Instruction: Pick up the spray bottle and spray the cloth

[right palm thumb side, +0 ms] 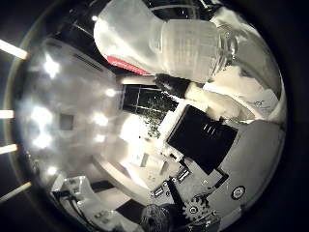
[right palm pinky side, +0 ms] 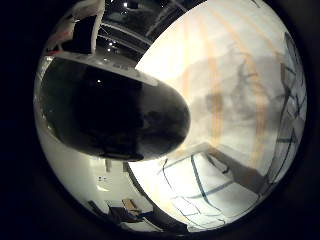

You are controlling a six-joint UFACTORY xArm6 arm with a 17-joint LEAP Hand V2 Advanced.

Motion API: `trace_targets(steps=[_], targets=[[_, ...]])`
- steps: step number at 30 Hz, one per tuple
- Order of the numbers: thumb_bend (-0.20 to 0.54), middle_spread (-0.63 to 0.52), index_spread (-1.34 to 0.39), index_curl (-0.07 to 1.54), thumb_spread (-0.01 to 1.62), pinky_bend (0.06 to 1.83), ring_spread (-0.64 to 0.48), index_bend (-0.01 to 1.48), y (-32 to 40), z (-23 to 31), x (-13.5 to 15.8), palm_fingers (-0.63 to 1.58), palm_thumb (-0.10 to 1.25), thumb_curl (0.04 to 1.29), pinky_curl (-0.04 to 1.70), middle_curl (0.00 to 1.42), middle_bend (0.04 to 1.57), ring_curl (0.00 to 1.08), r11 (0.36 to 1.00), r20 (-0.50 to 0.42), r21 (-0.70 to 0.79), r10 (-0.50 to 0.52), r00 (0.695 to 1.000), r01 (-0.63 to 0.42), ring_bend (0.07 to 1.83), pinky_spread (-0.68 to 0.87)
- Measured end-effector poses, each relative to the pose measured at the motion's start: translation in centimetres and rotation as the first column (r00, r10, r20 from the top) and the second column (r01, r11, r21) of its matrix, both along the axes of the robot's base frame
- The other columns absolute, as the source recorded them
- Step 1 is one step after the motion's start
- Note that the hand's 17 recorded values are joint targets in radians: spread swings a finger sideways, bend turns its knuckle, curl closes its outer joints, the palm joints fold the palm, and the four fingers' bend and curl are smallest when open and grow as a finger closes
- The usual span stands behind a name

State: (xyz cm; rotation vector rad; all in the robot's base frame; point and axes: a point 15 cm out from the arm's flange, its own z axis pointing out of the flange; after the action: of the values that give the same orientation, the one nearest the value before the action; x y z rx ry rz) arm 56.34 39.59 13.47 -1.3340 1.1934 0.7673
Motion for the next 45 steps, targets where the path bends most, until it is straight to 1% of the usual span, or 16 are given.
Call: trace_targets(steps=[5,10,20,25,29,31,35,37,38,42,44,45], targets=[[-0.013,-0.05,-0.16,0.7,0.99,0.99,-0.15,1.18,0.8,-1.5,-0.5,1.21,1.04,0.81,1.3,0.58,1.35,0.58,1.0,-0.017,-0.006,0.014,1.0,-0.014,1.48,-0.19],[-0.013,-0.05,-0.16,0.7,0.99,0.99,-0.15,1.18,2.2,-1.6,0.6,1.2,1.04,0.8,1.3,0.58,1.35,0.58,0.999,0.006,0.002,0.034,0.999,-0.034,1.48,-0.2],[-0.013,-0.05,-0.16,0.7,1.0,1.0,-0.14,1.18,2.5,-3.6,-0.1,1.2,1.02,0.78,1.28,0.58,1.35,0.58,0.998,-0.037,0.004,0.06,0.997,-0.06,1.47,-0.21],[-0.011,-0.05,-0.16,0.7,1.02,0.99,-0.14,1.18,2.8,-3.5,0.4,1.21,1.01,0.77,1.26,0.58,1.35,0.58,0.997,-0.031,0.004,0.072,0.997,-0.072,1.47,-0.21],[-0.024,-0.04,-0.15,0.69,1.02,0.97,-0.14,1.15,2.6,-3.6,0.6,1.21,0.97,0.75,1.22,0.58,1.33,0.57,0.998,-0.036,0.004,0.069,0.997,-0.069,1.44,-0.22],[-0.032,-0.04,-0.15,0.68,0.99,0.96,-0.14,1.1,2.5,-3.8,0.7,1.21,0.92,0.74,1.16,0.56,1.31,0.56,0.998,-0.039,0.003,0.067,0.997,-0.067,1.42,-0.24],[-0.035,-0.05,-0.19,0.65,0.9,0.95,-0.13,0.87,2.2,-4.3,0.3,1.11,0.84,0.7,1.03,0.54,1.25,0.53,0.996,-0.036,-0.019,0.091,0.995,-0.091,1.34,-0.29],[-0.033,-0.05,-0.22,0.64,0.88,0.94,-0.14,0.76,2.0,-4.8,-0.1,1.08,0.82,0.69,0.97,0.53,1.2,0.52,0.993,-0.039,-0.039,0.11,0.993,-0.112,1.32,-0.32],[-0.031,-0.06,-0.23,0.63,0.87,0.95,-0.14,0.66,1.9,-5.0,-0.3,1.05,0.82,0.68,0.94,0.52,1.15,0.51,0.992,-0.044,-0.045,0.116,0.992,-0.118,1.31,-0.35],[-0.027,-0.06,-0.27,0.63,0.89,0.96,-0.14,0.41,1.8,-5.3,-0.6,0.93,0.81,0.64,0.87,0.51,1.03,0.5,0.989,-0.056,-0.057,0.132,0.99,-0.135,1.26,-0.41],[-0.024,-0.07,-0.29,0.63,0.91,0.96,-0.14,0.31,1.8,-5.2,-0.6,0.88,0.82,0.62,0.84,0.51,0.98,0.49,0.989,-0.057,-0.057,0.133,0.989,-0.136,1.25,-0.43],[-0.024,-0.07,-0.29,0.63,0.92,0.97,-0.13,0.28,1.8,-5.2,-0.6,0.81,0.81,0.61,0.84,0.5,0.95,0.5,0.989,-0.057,-0.059,0.135,0.989,-0.139,1.25,-0.43]])
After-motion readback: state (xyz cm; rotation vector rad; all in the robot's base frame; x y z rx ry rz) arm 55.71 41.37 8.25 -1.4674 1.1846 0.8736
